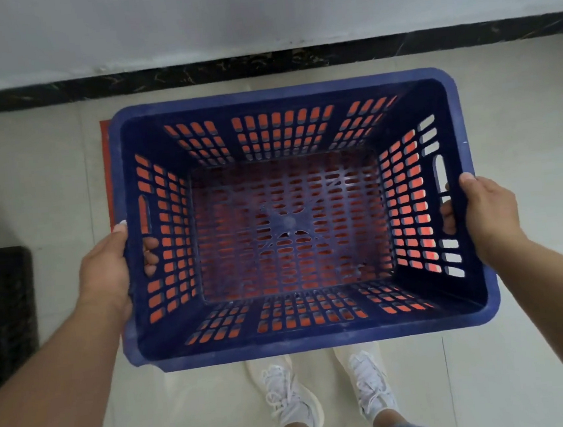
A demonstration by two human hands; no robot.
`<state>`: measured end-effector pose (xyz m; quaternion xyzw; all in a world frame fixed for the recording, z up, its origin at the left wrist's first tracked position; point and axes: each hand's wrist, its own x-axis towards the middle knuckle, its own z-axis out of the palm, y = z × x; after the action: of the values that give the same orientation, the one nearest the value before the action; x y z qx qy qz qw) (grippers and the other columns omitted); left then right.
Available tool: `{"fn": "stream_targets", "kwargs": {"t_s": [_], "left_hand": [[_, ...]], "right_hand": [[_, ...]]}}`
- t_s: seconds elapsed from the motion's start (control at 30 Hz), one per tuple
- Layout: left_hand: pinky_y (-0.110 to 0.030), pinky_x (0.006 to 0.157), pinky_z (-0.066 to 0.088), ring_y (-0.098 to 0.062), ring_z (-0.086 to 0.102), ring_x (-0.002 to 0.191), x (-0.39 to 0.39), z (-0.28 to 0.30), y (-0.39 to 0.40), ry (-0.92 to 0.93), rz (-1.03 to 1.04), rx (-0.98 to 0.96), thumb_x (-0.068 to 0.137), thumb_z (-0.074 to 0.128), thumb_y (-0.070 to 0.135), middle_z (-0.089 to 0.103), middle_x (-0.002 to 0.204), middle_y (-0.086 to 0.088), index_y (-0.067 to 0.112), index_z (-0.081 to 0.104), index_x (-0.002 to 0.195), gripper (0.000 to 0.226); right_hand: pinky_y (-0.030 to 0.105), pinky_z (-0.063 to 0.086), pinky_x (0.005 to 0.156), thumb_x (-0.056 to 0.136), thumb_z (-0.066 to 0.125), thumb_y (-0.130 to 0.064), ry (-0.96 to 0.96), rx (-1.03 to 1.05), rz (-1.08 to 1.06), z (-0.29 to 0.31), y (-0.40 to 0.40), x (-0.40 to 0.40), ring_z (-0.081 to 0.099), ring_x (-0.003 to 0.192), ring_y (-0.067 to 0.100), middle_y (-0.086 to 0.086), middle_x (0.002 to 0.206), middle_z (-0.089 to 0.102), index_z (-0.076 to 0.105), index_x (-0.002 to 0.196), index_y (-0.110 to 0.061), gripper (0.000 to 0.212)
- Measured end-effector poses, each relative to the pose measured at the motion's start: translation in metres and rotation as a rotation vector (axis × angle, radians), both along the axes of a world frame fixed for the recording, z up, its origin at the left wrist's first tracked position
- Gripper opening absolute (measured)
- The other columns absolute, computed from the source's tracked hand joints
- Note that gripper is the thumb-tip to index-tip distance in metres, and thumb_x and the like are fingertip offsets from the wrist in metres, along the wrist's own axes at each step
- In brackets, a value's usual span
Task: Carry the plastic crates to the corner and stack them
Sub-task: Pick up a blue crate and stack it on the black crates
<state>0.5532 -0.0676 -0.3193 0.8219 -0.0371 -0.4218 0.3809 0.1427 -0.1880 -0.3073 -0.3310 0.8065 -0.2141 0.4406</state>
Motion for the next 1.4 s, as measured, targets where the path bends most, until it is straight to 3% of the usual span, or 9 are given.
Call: {"fn": "stream_targets", "kwargs": {"t_s": [0.1,0.33,0.5,0.6,0.7,0.87,1.1,1.3,1.4], "left_hand": [[-0.030,0.058,0.048,-0.015,0.052,0.053,0.004,0.025,0.012,-0.010,0.043,-0.001,0.093,0.045,0.043,0.065,0.054,0.005,0.011,0.065,0.085,0.038],[-0.021,0.050,0.046,-0.010,0.053,0.052,0.011,0.127,0.047,0.026,0.206,-0.033,0.094,0.046,0.041,0.065,0.054,0.005,0.014,0.063,0.087,0.033],[-0.026,0.059,0.042,-0.013,0.049,0.058,0.012,0.214,0.083,0.025,0.346,-0.091,0.096,0.044,0.037,0.062,0.052,0.006,0.017,0.062,0.084,0.029],[-0.024,0.049,0.044,-0.014,0.049,0.052,0.018,0.262,0.110,0.064,0.403,-0.117,0.094,0.044,0.040,0.062,0.053,0.005,0.013,0.061,0.082,0.034],[-0.019,0.039,0.040,-0.011,0.047,0.044,0.019,0.320,0.142,0.038,0.496,-0.169,0.098,0.040,0.034,0.061,0.054,0.002,0.013,0.058,0.091,0.029],[-0.018,0.037,0.038,-0.018,0.042,0.059,0.007,0.412,0.194,-0.053,0.628,-0.241,0.101,0.034,0.021,0.054,0.074,-0.009,0.016,0.050,0.117,0.023],[-0.017,0.034,0.036,-0.020,0.042,0.057,0.001,0.498,0.267,-0.124,0.853,-0.273,0.101,0.035,0.022,0.055,0.074,-0.010,0.011,0.045,0.136,0.038],[-0.018,0.036,0.040,-0.020,0.046,0.057,0.008,0.545,0.323,-0.167,0.992,-0.307,0.098,0.040,0.023,0.058,0.073,-0.011,0.002,0.053,0.128,0.038],[-0.020,0.037,0.041,-0.019,0.048,0.054,0.023,0.562,0.348,-0.182,1.036,-0.296,0.097,0.043,0.025,0.060,0.067,-0.009,0.004,0.060,0.113,0.032]], "right_hand": [[0.030,0.043,0.051,0.097,0.038,-0.029,-0.029,-0.001,0.011,0.020,-0.002,0.005,0.045,0.051,0.023,0.010,0.069,0.055,0.056,0.094,-0.007,0.028],[0.030,0.042,0.050,0.096,0.035,-0.022,-0.083,0.026,0.171,0.114,-0.017,0.035,0.044,0.050,0.020,0.008,0.066,0.054,0.054,0.092,-0.006,0.026],[0.023,0.042,0.044,0.097,0.032,-0.024,-0.114,0.041,0.334,0.187,-0.029,0.063,0.045,0.048,0.020,0.009,0.066,0.055,0.055,0.096,-0.002,0.032],[0.024,0.044,0.044,0.099,0.030,-0.024,-0.122,0.046,0.459,0.238,-0.034,0.082,0.046,0.052,0.022,0.010,0.066,0.055,0.055,0.094,-0.001,0.034],[0.026,0.045,0.045,0.099,0.031,-0.021,-0.158,0.004,0.600,0.302,-0.032,0.108,0.047,0.054,0.024,0.012,0.067,0.055,0.054,0.095,-0.001,0.031],[0.021,0.040,0.036,0.098,0.032,-0.017,-0.142,-0.088,0.789,0.387,-0.021,0.156,0.045,0.052,0.026,0.015,0.069,0.055,0.055,0.096,0.004,0.031],[0.035,0.038,0.050,0.100,0.032,-0.018,-0.259,-0.124,0.978,0.467,0.000,0.231,0.042,0.053,0.027,0.017,0.070,0.053,0.052,0.096,0.003,0.030],[0.035,0.035,0.050,0.101,0.033,-0.023,-0.318,-0.107,1.123,0.522,0.023,0.306,0.040,0.053,0.027,0.017,0.069,0.051,0.051,0.108,0.003,0.032],[0.035,0.035,0.050,0.102,0.034,-0.023,-0.324,-0.117,1.172,0.544,0.040,0.347,0.040,0.053,0.028,0.018,0.070,0.051,0.051,0.108,0.005,0.034]]}}
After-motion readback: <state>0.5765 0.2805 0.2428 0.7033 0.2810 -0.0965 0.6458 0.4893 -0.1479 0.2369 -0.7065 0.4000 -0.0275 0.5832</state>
